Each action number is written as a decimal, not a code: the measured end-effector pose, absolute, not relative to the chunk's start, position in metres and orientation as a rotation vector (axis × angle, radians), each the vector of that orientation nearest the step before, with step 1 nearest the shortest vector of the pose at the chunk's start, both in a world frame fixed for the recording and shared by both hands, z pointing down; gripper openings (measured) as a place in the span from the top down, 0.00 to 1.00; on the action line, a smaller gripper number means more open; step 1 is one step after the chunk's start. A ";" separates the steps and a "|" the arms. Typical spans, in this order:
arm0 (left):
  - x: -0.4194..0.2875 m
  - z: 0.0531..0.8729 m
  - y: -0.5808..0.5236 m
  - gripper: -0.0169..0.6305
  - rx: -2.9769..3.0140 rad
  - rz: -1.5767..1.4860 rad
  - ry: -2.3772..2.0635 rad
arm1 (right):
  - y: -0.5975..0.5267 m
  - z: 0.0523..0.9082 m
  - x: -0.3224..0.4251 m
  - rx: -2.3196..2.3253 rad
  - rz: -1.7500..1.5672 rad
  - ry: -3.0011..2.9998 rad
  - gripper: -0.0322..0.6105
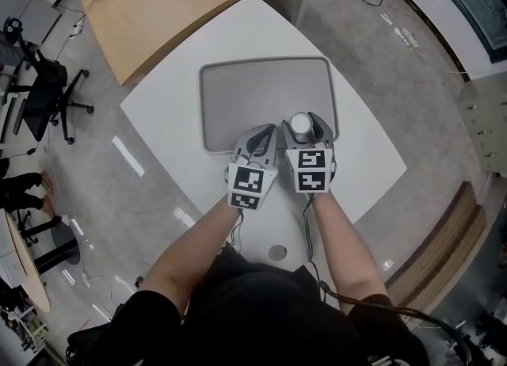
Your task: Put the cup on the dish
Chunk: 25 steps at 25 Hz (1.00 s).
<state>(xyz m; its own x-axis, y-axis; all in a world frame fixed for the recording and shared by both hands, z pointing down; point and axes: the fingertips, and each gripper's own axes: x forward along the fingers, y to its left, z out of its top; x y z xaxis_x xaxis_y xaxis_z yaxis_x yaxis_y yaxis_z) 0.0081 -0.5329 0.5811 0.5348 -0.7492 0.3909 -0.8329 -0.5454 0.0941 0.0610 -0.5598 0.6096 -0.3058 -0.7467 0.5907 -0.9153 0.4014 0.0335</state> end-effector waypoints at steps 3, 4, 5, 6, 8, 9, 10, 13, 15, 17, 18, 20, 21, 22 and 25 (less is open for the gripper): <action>0.006 0.586 -0.535 0.96 2.496 0.453 -1.327 | -0.562 0.614 0.064 1.443 0.453 -2.147 0.55; 0.005 0.587 -0.536 0.96 2.493 0.456 -1.329 | -0.563 0.615 0.066 1.457 0.460 -2.151 0.55; 0.004 0.589 -0.537 0.96 2.492 0.459 -1.330 | -0.563 0.616 0.066 1.467 0.465 -2.154 0.55; 0.004 0.589 -0.537 0.96 2.490 0.463 -1.331 | -0.564 0.617 0.066 1.468 0.468 -2.157 0.55; 0.004 0.589 -0.536 0.96 2.490 0.470 -1.329 | -0.563 0.617 0.064 1.451 0.468 -2.166 0.55; 0.005 0.588 -0.535 0.96 2.492 0.472 -1.329 | -0.562 0.617 0.062 1.438 0.470 -2.173 0.55; 0.005 0.587 -0.534 0.96 2.494 0.473 -1.330 | -0.561 0.616 0.061 1.428 0.473 -2.180 0.55; 0.004 0.579 -0.530 0.96 2.507 0.469 -1.337 | -0.557 0.608 0.061 1.430 0.463 -2.190 0.55; 0.003 0.571 -0.526 0.96 2.517 0.458 -1.342 | -0.554 0.596 0.062 1.456 0.438 -2.203 0.55; 0.003 0.562 -0.523 0.96 2.529 0.446 -1.347 | -0.550 0.579 0.064 1.486 0.412 -2.228 0.55; 0.003 0.557 -0.521 0.96 2.536 0.440 -1.348 | -0.547 0.569 0.064 1.498 0.403 -2.246 0.55; 0.002 0.548 -0.515 0.96 2.548 0.433 -1.344 | -0.539 0.548 0.063 1.522 0.382 -2.286 0.55; 0.002 0.543 -0.510 0.96 2.554 0.428 -1.345 | -0.533 0.538 0.064 1.535 0.367 -2.303 0.55; 0.001 0.537 -0.505 0.96 2.559 0.422 -1.348 | -0.526 0.527 0.064 1.549 0.350 -2.318 0.55; -0.004 0.516 -0.486 0.96 2.575 0.399 -1.368 | -0.502 0.498 0.063 1.585 0.303 -2.362 0.55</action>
